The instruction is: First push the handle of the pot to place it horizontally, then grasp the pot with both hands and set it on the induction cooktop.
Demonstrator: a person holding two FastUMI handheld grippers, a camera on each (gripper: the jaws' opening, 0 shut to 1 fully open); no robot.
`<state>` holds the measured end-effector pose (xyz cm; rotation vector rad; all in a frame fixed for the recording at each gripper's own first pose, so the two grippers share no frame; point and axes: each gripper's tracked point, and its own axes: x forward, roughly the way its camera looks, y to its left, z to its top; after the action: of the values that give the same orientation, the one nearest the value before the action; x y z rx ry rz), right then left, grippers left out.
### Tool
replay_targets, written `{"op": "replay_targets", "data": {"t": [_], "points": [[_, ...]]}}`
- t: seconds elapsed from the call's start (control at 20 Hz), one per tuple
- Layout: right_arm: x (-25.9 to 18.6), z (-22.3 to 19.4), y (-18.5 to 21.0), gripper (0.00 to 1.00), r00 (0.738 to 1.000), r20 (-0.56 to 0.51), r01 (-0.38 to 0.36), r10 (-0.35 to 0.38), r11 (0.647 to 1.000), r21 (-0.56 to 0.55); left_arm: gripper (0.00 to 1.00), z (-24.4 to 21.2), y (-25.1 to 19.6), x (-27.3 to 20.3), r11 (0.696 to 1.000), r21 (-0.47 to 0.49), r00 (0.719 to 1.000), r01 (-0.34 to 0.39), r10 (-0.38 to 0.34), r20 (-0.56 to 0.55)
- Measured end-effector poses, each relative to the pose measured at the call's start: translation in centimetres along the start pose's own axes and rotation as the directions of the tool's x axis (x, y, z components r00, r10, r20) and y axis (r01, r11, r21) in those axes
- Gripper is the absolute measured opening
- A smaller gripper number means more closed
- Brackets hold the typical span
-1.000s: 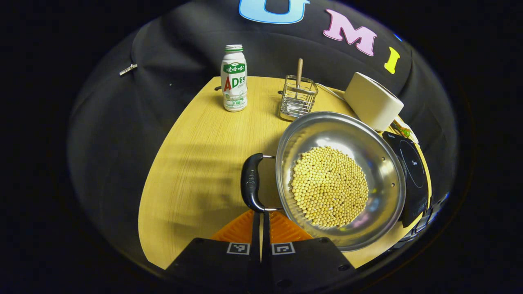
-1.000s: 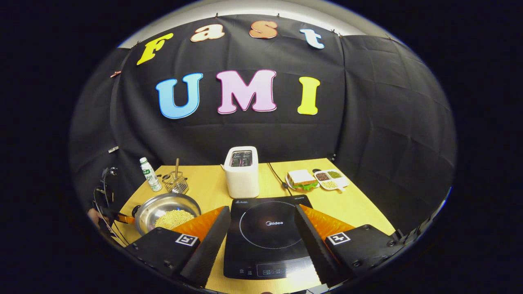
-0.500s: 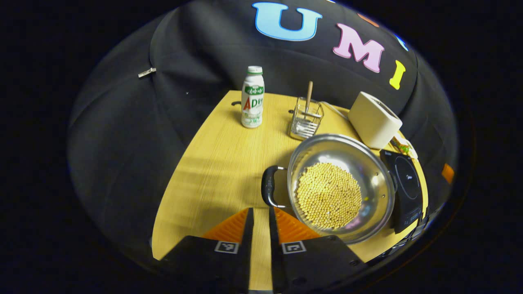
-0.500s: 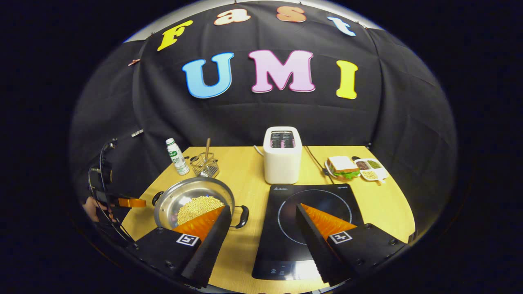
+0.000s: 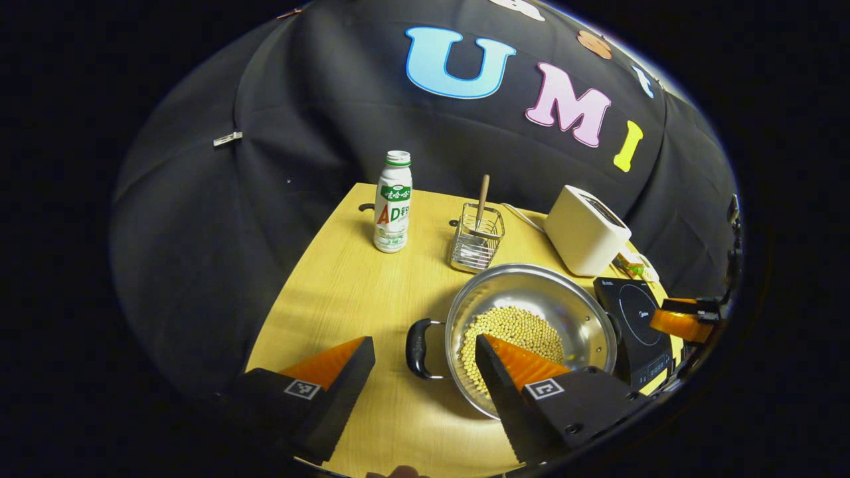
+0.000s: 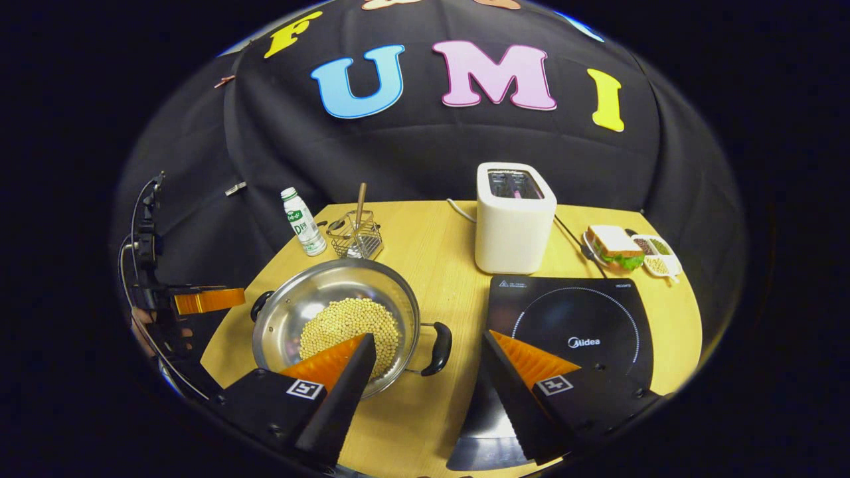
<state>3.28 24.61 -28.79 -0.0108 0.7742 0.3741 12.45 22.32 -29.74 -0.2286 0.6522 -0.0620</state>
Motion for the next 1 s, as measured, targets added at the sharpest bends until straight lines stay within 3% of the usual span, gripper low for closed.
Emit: {"op": "replay_targets", "data": {"t": [0.45, 0.85, 1.0], "points": [[5.8, -4.1, -0.2, 0.99, 0.986, -0.163, -0.002, 0.026, 0.990, 0.142, 0.95, -1.2, 0.1, 4.4, 0.998, -0.034, 0.998, 0.051, -0.053, -0.045], [8.7, -6.6, 0.6, 0.96, 0.967, -0.248, -0.015, 0.054, 0.987, 0.159, 0.93, -3.5, -1.3, 7.2, 0.990, -0.073, 0.982, 0.121, -0.130, -0.140], [9.4, -7.3, 0.3, 0.76, 0.961, -0.274, 0.007, 0.039, 0.986, 0.165, 0.88, -4.0, -1.5, 7.8, 0.989, -0.069, 0.976, 0.134, -0.143, -0.165]]}}
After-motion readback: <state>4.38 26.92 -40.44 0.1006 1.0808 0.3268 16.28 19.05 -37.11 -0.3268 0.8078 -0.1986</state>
